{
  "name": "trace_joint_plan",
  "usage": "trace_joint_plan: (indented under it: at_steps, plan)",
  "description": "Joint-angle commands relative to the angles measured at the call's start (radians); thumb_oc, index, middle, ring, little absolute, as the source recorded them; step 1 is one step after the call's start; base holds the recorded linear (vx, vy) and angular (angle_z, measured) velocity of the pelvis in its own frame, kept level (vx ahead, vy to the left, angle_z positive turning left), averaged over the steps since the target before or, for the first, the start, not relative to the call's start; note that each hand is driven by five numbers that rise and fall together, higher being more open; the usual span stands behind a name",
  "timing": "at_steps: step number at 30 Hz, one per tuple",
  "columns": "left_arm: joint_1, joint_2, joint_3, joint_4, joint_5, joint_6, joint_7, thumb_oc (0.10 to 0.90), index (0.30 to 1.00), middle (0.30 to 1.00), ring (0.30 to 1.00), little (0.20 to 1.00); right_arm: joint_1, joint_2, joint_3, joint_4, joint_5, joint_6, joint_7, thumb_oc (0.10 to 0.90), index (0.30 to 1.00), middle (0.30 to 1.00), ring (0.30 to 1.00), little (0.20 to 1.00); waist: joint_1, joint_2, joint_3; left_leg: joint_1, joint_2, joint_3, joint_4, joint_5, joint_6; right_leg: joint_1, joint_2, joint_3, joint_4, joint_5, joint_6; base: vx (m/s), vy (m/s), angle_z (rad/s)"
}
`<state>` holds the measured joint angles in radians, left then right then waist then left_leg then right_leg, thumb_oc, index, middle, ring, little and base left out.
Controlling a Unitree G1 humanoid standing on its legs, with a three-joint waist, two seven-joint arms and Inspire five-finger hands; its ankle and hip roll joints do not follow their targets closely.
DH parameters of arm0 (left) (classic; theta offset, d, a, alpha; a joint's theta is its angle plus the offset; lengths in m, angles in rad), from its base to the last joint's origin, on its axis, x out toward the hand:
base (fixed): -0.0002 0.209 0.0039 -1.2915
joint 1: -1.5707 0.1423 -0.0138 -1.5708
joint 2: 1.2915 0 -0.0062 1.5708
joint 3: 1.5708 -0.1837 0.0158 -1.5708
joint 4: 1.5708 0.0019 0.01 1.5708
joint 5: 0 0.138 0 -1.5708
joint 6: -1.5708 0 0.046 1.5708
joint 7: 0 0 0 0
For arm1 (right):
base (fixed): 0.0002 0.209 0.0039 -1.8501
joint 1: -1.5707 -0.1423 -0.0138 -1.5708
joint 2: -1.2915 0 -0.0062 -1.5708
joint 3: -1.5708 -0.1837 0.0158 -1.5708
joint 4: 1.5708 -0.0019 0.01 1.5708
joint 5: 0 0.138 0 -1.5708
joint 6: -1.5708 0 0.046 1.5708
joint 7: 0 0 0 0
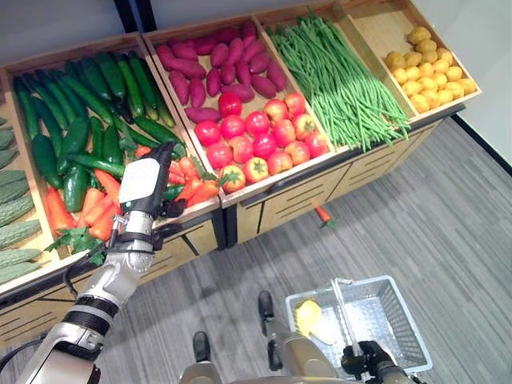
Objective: Get the vegetables into the basket
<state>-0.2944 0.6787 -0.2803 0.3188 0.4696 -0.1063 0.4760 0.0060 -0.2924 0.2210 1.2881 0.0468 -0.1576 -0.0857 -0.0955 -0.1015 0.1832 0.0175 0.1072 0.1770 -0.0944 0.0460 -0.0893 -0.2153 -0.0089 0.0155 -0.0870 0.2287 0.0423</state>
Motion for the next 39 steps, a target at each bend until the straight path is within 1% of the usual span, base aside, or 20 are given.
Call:
trace_joint_plan:
  at_steps: [1, 4, 15, 26, 31, 32, 33, 34, 35, 39]
  plan:
    - [-0.100, 0.036, 0.069, -0.104, -0.015, -0.080, 0.023, 0.900, 1.000, 1.000, 1.000, 1.000, -0.012, -0.020, 0.022, -0.011, 0.027, -0.030, 0.001, 0.400, 0.300, 0.300, 0.300, 0.300, 0.002, 0.014, -0.033, 0.009, -0.001, -0.055, 0.007, -0.050, 0.004, 0.067, -0.124, 0.066, 0.001, -0.075, 0.133, 0.00, 0.000, 0.00]
    - [-0.082, 0.043, 0.067, -0.118, -0.003, -0.085, 0.011, 0.900, 1.000, 1.000, 1.000, 1.000, -0.010, -0.021, 0.025, -0.014, 0.025, -0.030, 0.006, 0.400, 0.300, 0.300, 0.300, 0.300, 0.005, 0.013, -0.037, 0.010, -0.002, -0.055, 0.007, -0.052, 0.005, 0.070, -0.124, 0.065, 0.001, -0.076, 0.133, 0.00, 0.000, 0.00]
    - [-0.093, 0.033, 0.027, 0.002, 0.013, -0.058, 0.006, 0.900, 1.000, 1.000, 1.000, 1.000, -0.007, -0.026, 0.028, -0.007, 0.021, -0.028, 0.011, 0.400, 0.300, 0.300, 0.300, 0.300, 0.003, 0.011, -0.036, 0.007, -0.003, -0.053, 0.007, -0.049, 0.005, 0.066, -0.124, 0.066, 0.001, -0.075, 0.131, 0.00, 0.000, 0.00]
    - [-0.180, 0.001, -0.075, 0.216, 0.009, -0.019, 0.017, 0.900, 1.000, 1.000, 1.000, 1.000, -0.031, -0.035, 0.046, -0.012, 0.031, -0.029, 0.001, 0.400, 0.300, 0.300, 0.300, 0.300, -0.012, 0.006, -0.009, -0.023, 0.002, -0.045, 0.007, -0.034, 0.004, 0.026, -0.113, 0.079, 0.004, -0.063, 0.129, -0.01, 0.001, -0.02]
    - [-0.214, -0.005, -0.124, 0.314, 0.011, 0.000, -0.004, 0.900, 1.000, 1.000, 1.000, 1.000, -0.039, -0.041, 0.051, -0.015, 0.032, -0.028, -0.005, 0.400, 0.300, 0.300, 0.300, 0.300, -0.016, 0.006, -0.004, -0.036, 0.005, -0.042, 0.007, -0.028, 0.003, 0.011, -0.109, 0.083, 0.006, -0.060, 0.128, 0.00, 0.003, -0.03]
    - [-0.231, -0.005, -0.147, 0.348, 0.014, 0.008, -0.024, 0.745, 0.783, 0.783, 0.783, 0.783, -0.045, -0.047, 0.053, -0.016, 0.032, -0.028, -0.010, 0.400, 0.300, 0.300, 0.300, 0.300, -0.017, 0.007, 0.000, -0.039, 0.007, -0.043, 0.007, -0.026, 0.003, 0.008, -0.109, 0.083, 0.006, -0.060, 0.127, 0.00, 0.000, 0.00]
    - [-0.238, -0.005, -0.159, 0.366, 0.017, 0.018, -0.044, 0.649, 0.649, 0.649, 0.649, 0.649, -0.048, -0.049, 0.052, -0.015, 0.033, -0.027, -0.011, 0.400, 0.300, 0.300, 0.300, 0.300, -0.018, 0.009, 0.001, -0.041, 0.006, -0.044, 0.007, -0.026, 0.003, 0.007, -0.109, 0.083, 0.006, -0.060, 0.127, 0.00, 0.000, 0.00]
    - [-0.250, -0.008, -0.171, 0.385, 0.024, 0.025, -0.060, 0.443, 0.360, 0.360, 0.360, 0.360, -0.051, -0.051, 0.053, -0.015, 0.031, -0.026, -0.010, 0.400, 0.300, 0.300, 0.300, 0.300, -0.018, 0.010, 0.002, -0.043, 0.006, -0.044, 0.007, -0.025, 0.003, 0.005, -0.109, 0.083, 0.006, -0.059, 0.127, 0.00, 0.000, 0.00]
    - [-0.267, -0.010, -0.189, 0.416, 0.027, 0.034, -0.081, 0.400, 0.300, 0.300, 0.300, 0.300, -0.055, -0.054, 0.053, -0.016, 0.029, -0.024, -0.010, 0.400, 0.300, 0.300, 0.300, 0.300, -0.020, 0.012, 0.004, -0.044, 0.006, -0.044, 0.007, -0.024, 0.004, 0.003, -0.109, 0.084, 0.006, -0.059, 0.127, 0.00, 0.000, 0.00]
    - [-0.312, 0.003, -0.234, 0.459, 0.045, 0.042, -0.151, 0.400, 0.300, 0.300, 0.300, 0.300, -0.066, -0.062, 0.052, -0.019, 0.027, -0.018, -0.009, 0.400, 0.300, 0.300, 0.300, 0.300, -0.024, 0.020, 0.010, -0.043, 0.005, -0.040, 0.007, -0.025, 0.004, 0.002, -0.108, 0.085, 0.007, -0.058, 0.128, 0.00, 0.000, 0.00]
